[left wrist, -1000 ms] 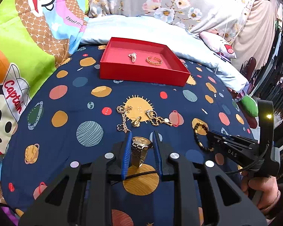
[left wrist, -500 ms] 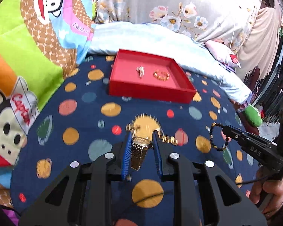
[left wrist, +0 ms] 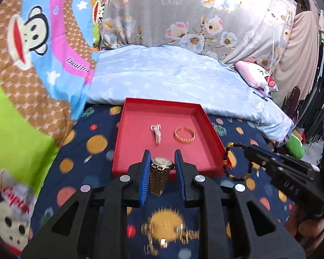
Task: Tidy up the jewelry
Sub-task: 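Carry watch and beaded bracelet into the red tray and open both tools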
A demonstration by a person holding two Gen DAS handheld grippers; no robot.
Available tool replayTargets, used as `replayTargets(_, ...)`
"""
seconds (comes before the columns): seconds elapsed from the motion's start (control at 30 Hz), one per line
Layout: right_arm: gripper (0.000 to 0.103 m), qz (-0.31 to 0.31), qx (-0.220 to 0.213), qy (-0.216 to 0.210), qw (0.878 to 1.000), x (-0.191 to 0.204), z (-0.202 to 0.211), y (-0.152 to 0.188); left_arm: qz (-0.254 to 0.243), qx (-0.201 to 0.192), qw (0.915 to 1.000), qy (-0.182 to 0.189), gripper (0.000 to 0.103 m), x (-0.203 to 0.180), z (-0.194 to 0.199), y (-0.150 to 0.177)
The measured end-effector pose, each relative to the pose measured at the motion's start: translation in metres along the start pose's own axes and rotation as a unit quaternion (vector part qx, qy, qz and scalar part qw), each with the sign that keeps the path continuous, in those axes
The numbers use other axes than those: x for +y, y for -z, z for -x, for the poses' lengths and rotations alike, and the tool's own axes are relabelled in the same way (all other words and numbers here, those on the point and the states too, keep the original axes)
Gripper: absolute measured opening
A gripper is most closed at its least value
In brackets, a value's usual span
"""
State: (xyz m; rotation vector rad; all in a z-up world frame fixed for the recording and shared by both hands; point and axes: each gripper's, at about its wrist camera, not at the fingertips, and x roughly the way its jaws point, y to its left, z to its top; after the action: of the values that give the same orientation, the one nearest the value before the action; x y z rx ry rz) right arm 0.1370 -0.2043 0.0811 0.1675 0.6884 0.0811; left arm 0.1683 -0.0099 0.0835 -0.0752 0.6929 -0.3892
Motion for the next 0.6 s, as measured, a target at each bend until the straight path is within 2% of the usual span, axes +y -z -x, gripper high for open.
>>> replayTargets(0.27,0.007,-0.028,0.040,-0.020,0.999,-0.006,-0.065,-0.019,0.008,0.030,0.9995,-0.011,0.022,0.005,-0.067,-0.019)
replayTargets(0.6,0.009,-0.033,0.099,-0.007,0.994,-0.021,-0.129,-0.010,0.024,0.079,0.9962,-0.029,0.022,0.016,-0.129,-0.013)
